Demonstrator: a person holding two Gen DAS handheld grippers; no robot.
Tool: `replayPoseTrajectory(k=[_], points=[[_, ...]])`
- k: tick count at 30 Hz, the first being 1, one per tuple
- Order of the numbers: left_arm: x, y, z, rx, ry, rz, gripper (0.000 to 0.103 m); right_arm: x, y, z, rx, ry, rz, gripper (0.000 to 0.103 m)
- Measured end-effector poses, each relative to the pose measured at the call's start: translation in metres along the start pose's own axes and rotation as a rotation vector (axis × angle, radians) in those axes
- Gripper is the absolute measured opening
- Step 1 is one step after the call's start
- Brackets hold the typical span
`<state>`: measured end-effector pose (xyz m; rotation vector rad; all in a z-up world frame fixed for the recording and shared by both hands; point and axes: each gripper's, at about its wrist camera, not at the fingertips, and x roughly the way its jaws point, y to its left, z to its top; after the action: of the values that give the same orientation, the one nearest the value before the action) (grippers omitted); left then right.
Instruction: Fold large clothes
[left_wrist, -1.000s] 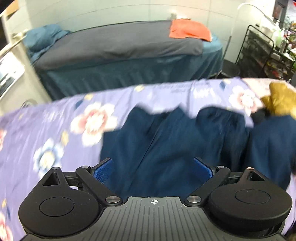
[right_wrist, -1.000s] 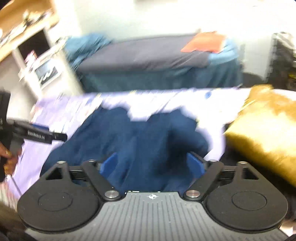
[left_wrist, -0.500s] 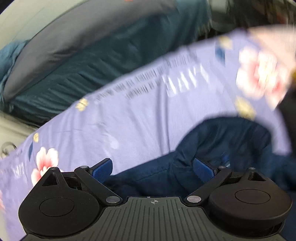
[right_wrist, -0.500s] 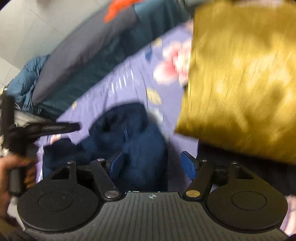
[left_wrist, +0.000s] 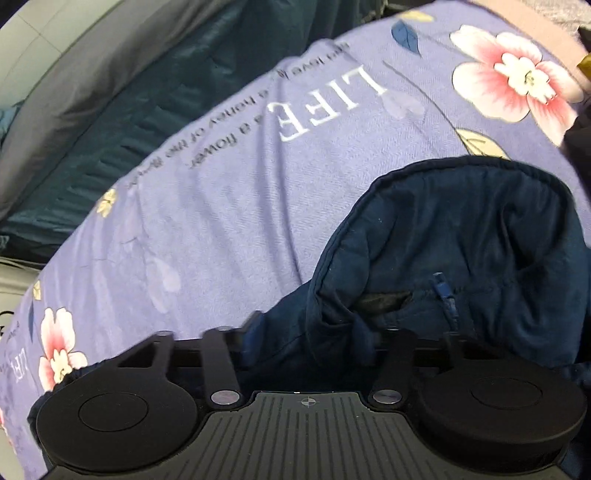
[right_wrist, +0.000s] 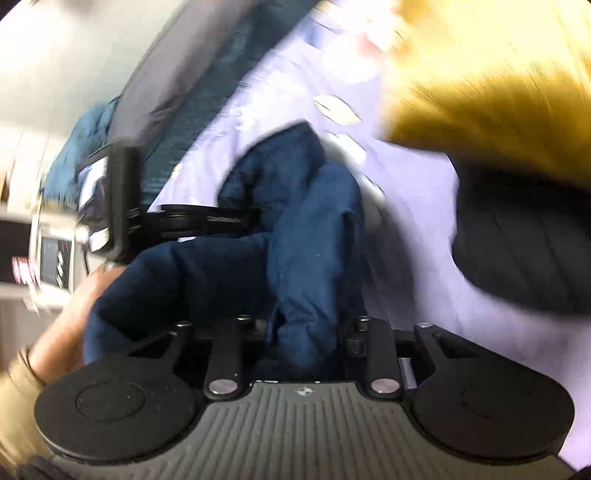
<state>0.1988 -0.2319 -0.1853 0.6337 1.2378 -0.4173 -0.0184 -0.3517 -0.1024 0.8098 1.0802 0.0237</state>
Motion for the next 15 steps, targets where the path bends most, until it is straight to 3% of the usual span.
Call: replayPoseTrajectory(k=[2, 5, 9, 10, 12, 15], points=[[-0.018, 0.011, -0.005, -0.059, -0.055, -0.027, 0.064, -0.019, 0.019, -0.005, -0.081, -0.083, 0.026, 0.024], [-0.06, 0.049, -0.016, -0.212, -0.168, -0.078, 0.063, -0.047, 0.052, -0.008, -0.186, -0.176, 0.054, 0.022], [-0.131, 0.124, -0.035, -0.393, -0.334, -0.08, 0.056, -0.085, 0.109, -0.002, -0.328, -0.321, 0.117, 0.018], [-0.15, 0.143, -0.041, -0.434, -0.379, -0.081, 0.05, -0.098, 0.131, -0.002, -0.403, -0.372, 0.132, 0.018], [-0.203, 0.184, -0.061, -0.513, -0.512, -0.1, 0.048, -0.126, 0.18, -0.006, -0.581, -0.463, 0.179, 0.016], [-0.283, 0.226, -0.101, -0.533, -0.669, -0.03, 0.047, -0.154, 0.239, -0.015, -0.743, -0.532, 0.279, 0.016]])
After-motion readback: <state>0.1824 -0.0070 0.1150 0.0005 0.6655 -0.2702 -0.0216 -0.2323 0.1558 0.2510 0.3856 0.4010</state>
